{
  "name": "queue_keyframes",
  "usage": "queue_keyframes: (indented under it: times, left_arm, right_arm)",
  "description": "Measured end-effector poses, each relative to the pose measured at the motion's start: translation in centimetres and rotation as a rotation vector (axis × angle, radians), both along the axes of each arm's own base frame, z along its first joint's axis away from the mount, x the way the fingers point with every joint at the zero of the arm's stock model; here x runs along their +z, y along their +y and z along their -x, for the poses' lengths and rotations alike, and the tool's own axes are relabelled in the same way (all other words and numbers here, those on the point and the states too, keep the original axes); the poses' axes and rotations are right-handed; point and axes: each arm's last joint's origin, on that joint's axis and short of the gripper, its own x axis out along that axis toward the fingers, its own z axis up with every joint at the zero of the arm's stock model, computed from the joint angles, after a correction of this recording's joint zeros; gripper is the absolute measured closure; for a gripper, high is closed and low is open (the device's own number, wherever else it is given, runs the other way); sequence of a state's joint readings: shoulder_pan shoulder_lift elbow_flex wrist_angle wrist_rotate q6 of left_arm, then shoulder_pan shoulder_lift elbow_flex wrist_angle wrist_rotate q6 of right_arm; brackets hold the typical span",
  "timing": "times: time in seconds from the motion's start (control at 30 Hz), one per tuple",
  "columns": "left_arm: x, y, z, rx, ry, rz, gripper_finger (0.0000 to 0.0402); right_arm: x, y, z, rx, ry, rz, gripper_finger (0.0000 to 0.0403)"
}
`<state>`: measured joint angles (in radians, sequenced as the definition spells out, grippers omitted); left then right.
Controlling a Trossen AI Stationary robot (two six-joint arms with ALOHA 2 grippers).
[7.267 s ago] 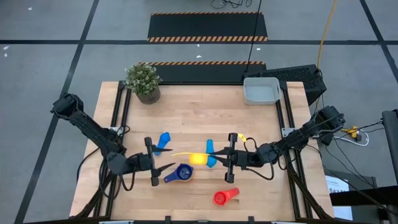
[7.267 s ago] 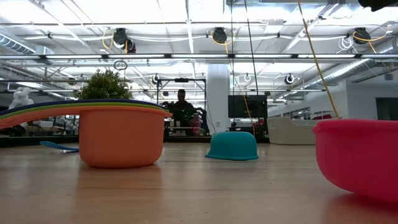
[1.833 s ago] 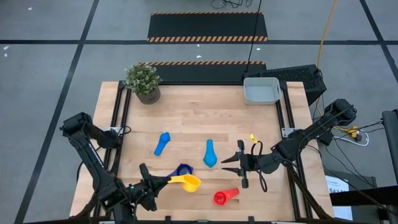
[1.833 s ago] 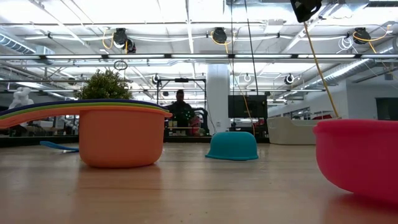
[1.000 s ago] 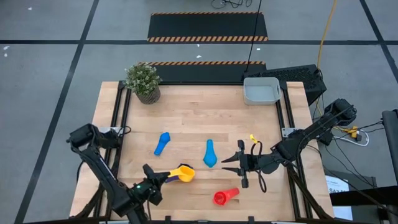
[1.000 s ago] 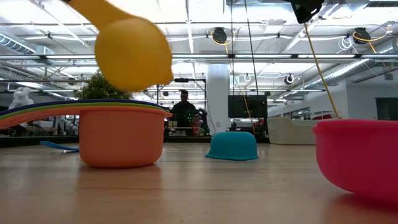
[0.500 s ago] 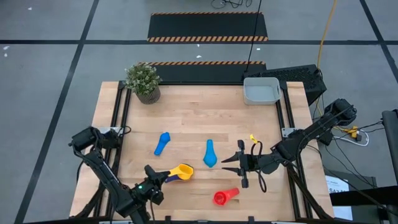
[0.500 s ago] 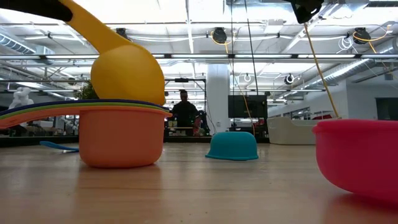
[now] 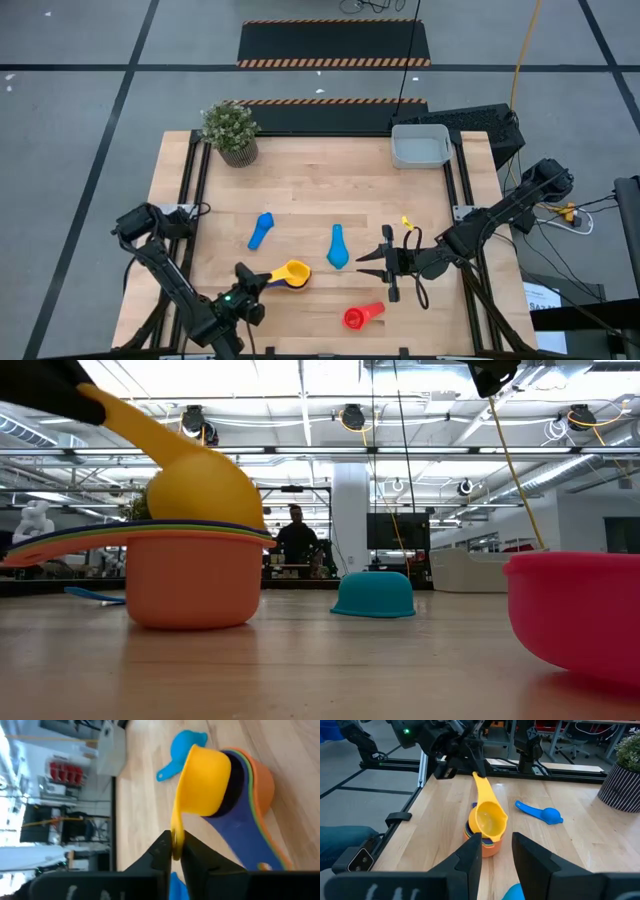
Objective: Nest measuring cups in basket
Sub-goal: Stack the yellow measuring cup on the dark blue measuring cup
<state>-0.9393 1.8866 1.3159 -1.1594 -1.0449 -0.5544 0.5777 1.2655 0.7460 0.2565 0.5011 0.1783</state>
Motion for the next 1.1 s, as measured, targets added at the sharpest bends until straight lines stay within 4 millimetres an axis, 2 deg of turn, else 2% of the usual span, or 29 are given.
queue_keyframes:
  times: [0.53, 0.77, 0.9, 1.1]
  left_arm:
    - [0.06, 0.38, 0.18, 0.04, -0.002, 0.012, 0.0239]
    - [-0.05, 0.66, 0.58, 0.115, 0.045, 0.087, 0.0191]
    - [-0.21, 0.64, 0.68, 0.173, 0.069, 0.166, 0.0175]
    - [-0.47, 0.67, 0.8, 0.263, 0.136, 0.275, 0.0172]
  right_arm:
    - [0.0, 0.0, 0.0, 0.0, 0.0, 0.0, 0.0303]
    - [0.0, 0.0, 0.0, 0.0, 0.0, 0.0, 0.0303]
    - [0.01, 0.0, 0.0, 0.0, -0.001, 0.0, 0.0303]
    - [0.13, 0.03, -0.04, 0.0, -0.013, -0.009, 0.0303]
